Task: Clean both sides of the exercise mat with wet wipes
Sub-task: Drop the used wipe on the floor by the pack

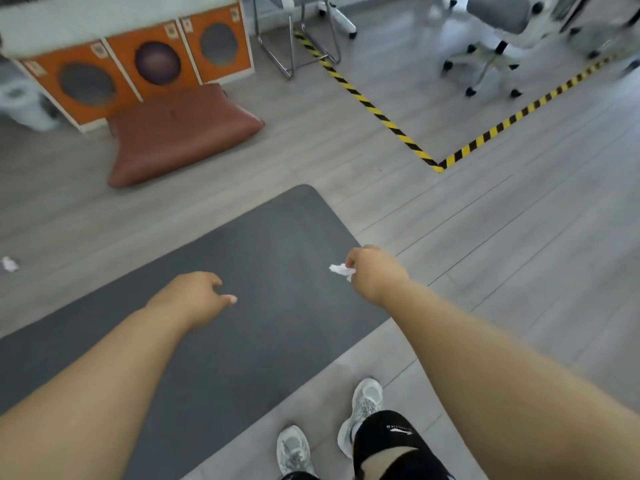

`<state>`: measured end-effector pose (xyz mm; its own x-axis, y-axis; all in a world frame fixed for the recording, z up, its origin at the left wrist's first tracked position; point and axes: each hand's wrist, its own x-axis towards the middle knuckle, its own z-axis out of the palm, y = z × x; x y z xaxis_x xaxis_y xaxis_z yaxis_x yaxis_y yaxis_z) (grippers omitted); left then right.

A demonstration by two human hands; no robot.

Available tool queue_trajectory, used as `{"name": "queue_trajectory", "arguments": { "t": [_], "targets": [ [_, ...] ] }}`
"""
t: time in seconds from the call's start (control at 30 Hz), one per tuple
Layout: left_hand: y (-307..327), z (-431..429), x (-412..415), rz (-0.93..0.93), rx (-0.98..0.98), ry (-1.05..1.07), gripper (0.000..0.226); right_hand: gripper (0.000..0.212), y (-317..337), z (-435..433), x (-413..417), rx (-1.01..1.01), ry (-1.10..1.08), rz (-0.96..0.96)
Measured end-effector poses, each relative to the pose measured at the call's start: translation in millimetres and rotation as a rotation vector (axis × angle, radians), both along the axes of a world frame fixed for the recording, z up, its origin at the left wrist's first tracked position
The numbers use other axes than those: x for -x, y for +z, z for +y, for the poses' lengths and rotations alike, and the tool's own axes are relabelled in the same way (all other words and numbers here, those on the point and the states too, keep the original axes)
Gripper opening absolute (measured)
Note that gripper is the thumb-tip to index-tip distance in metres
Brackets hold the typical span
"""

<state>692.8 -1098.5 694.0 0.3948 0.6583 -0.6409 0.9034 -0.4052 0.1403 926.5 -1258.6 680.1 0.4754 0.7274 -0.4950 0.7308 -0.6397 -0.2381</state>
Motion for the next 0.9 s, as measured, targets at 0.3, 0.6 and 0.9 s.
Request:
{"name": "queue_trajectory", "arguments": {
  "t": [0.3,0.6,0.9],
  "targets": [
    [76.0,-29.3,-74.2,-0.047,-0.082,0.037,0.053,0.03,105.6,-24.9,-101.0,0.014,0.116,-0.151],
    [120.9,-75.2,-243.5,-0.083,-0.19,0.098,0.044,0.03,172.0,-49.7,-275.2,-0.081,0.262,-0.208],
    [170.8,-93.6,-360.5,-0.085,-0.263,0.142,0.043,0.02,219.6,-40.7,-404.8,-0.124,0.404,-0.341]
  ]
}}
